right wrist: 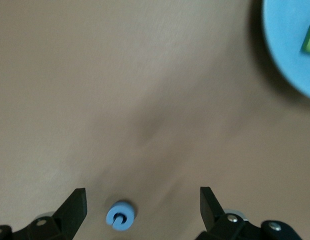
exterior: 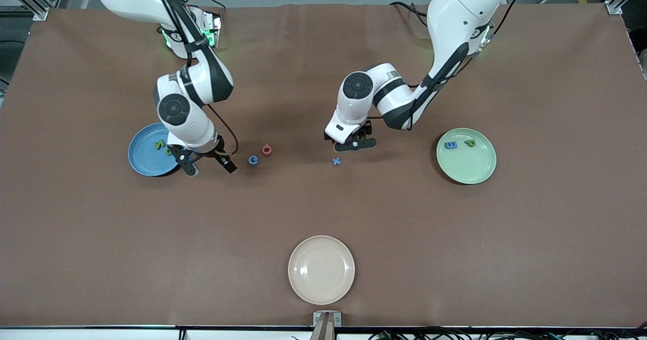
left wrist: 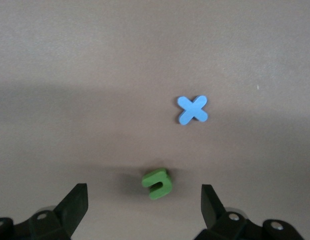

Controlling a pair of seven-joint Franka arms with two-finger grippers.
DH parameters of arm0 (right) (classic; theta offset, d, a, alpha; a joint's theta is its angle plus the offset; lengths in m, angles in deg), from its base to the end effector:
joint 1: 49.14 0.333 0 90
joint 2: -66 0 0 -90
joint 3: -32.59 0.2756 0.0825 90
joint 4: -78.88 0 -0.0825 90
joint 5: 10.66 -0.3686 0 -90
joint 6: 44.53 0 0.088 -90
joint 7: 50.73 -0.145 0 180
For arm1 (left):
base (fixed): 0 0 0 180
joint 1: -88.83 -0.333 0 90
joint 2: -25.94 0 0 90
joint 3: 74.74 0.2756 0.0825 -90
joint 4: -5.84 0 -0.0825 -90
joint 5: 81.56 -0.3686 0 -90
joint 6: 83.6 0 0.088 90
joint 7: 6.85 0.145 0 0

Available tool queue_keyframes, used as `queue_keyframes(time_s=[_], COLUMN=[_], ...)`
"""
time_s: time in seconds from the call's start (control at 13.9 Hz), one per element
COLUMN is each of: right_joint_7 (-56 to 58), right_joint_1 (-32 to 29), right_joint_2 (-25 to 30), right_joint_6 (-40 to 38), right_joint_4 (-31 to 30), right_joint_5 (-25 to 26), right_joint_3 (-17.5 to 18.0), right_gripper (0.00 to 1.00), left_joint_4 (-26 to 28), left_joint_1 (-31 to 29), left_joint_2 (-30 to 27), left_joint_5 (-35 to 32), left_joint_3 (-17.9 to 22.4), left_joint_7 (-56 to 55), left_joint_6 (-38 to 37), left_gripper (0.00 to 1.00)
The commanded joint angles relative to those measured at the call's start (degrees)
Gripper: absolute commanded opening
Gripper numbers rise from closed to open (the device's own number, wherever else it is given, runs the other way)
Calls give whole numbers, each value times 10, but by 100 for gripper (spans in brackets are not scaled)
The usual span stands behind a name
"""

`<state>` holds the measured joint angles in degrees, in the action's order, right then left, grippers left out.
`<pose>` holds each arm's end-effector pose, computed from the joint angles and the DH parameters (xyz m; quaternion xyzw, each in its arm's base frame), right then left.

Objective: Sort uppercase to blue plate, lowercase to green plate
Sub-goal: 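Grasp the green d with the left gripper while the right gripper grasps the blue C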

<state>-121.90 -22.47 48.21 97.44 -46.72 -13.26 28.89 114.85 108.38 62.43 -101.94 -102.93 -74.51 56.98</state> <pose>0.4912 0.2076 0.1767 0.9059 -0.4234 -0.0110 0.0061 0.4043 -0.4411 0.1379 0.9965 0.0772 -0.0211 0.0226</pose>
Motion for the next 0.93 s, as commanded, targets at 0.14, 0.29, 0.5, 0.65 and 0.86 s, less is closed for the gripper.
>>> queue_keyframes(time_s=[0.14, 0.29, 0.5, 0.65, 0.86], right_joint_7=[-60, -81, -104, -123, -128], right_joint_1=[21, 31, 45, 53, 58], right_joint_2=[-43, -56, -71, -81, -87], right_joint_6=[51, 63, 76, 91, 96], right_joint_4=[8, 11, 14, 14, 14], right_joint_5=[-10, -10, -10, -10, -10], right_joint_3=[-3, -3, -3, -3, -3], right_gripper=[100, 100, 99, 98, 90], left_joint_4=[-35, -42, -49, -50, -47], left_joint_1=[11, 12, 26, 31, 31], left_joint_2=[35, 39, 45, 51, 52], left_joint_5=[-7, -8, -7, -7, -7], left_joint_3=[5, 5, 16, 17, 17], left_joint_7=[-9, -9, -9, -9, -8], left_joint_6=[-14, -14, -14, -14, -14], left_gripper=[87, 78, 72, 68, 63])
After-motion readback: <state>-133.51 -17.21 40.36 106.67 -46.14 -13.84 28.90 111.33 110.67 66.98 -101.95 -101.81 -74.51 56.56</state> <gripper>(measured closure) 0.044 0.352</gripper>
